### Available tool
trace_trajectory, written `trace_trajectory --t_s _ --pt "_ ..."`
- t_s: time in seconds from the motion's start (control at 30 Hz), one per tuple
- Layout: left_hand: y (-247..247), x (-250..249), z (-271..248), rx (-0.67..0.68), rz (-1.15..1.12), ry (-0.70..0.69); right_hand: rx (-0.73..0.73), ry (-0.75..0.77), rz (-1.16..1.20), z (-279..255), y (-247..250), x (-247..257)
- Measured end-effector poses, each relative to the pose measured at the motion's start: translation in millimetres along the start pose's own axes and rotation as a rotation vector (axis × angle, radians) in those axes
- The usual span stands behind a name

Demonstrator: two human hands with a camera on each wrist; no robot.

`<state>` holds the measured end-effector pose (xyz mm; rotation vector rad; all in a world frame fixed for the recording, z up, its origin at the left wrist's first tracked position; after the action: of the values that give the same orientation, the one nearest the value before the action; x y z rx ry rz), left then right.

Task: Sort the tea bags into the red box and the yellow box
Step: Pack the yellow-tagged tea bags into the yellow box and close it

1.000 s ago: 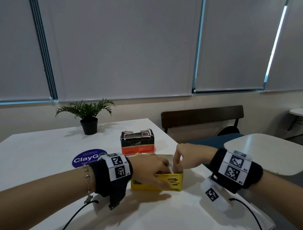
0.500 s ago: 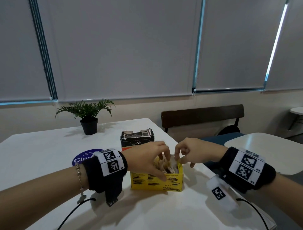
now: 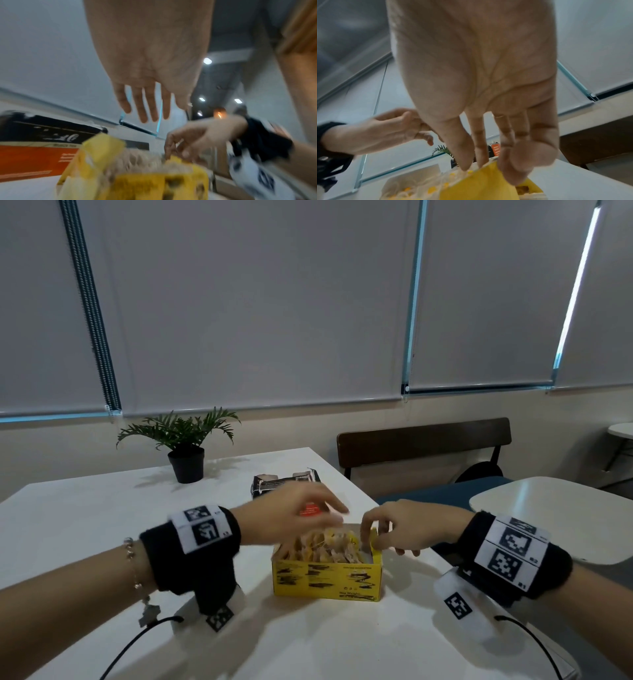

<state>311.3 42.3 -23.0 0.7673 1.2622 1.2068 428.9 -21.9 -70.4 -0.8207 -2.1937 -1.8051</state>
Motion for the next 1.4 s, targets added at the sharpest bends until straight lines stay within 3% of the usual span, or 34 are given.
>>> trace_trajectory --t_s 0.07,0.1,0.17,0.27,0.43,0.63,0.83,0.93,1.03,1.23,1.4 --pt "22.1 33.8 -8.1 -0.11 -0.108 0.209 -0.095 -0.01 0.144 2.1 10.8 -6.9" --pt "23.9 52.9 -14.4 -0.093 -0.113 0.333 -0.147 -0.033 0.23 3.8 15.8 -12.7" --pt "7.6 85.4 -29.2 0.077 -0.102 0.55 -0.191 -0.101 0.374 7.4 18.3 -23.9" --pt "-24.8 101.6 -44.5 0.25 -0.256 0.678 -0.158 -0.159 0.506 15.8 10.1 -30.9" --pt "-46.0 97.6 -49.9 0.269 -0.548 0.695 -0.151 -0.121 0.659 23.1 0.3 -31.3" --pt "-45.2 90.0 -51.0 0.216 -0.653 0.626 -0.201 -0.031 0.645 15.5 5.3 -31.3" --pt "-9.5 84.0 -52.8 -0.204 -0.76 0.506 -0.325 0.131 0.964 -6.6 21.5 -19.8" --pt "11.5 68.7 -64.0 -0.356 -0.848 0.429 -0.301 0.22 1.062 -24.9 26.4 -11.2" --pt "21.3 58.1 -76.8 -0.416 -0.727 0.372 -0.297 0.293 1.099 -44.0 19.5 -6.7" --pt "2.0 43.8 -83.7 -0.305 -0.459 0.334 -0.45 0.244 0.953 -57.1 -1.1 -22.1" --pt "-5.1 32.7 -86.9 -0.329 -0.313 0.305 -0.448 0.219 0.958 -56.4 -8.3 -27.3"
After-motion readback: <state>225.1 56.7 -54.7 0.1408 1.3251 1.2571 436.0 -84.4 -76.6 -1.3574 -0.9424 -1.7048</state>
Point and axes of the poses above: each hand's wrist, its own z-axis towards the middle knuckle, its own y-axis out of the back of the hand, x = y × z, the point moved 9 cm from there along z, towards the middle knuckle, and after that the axes turned 8 degrees about z, right-handed, at the moved point
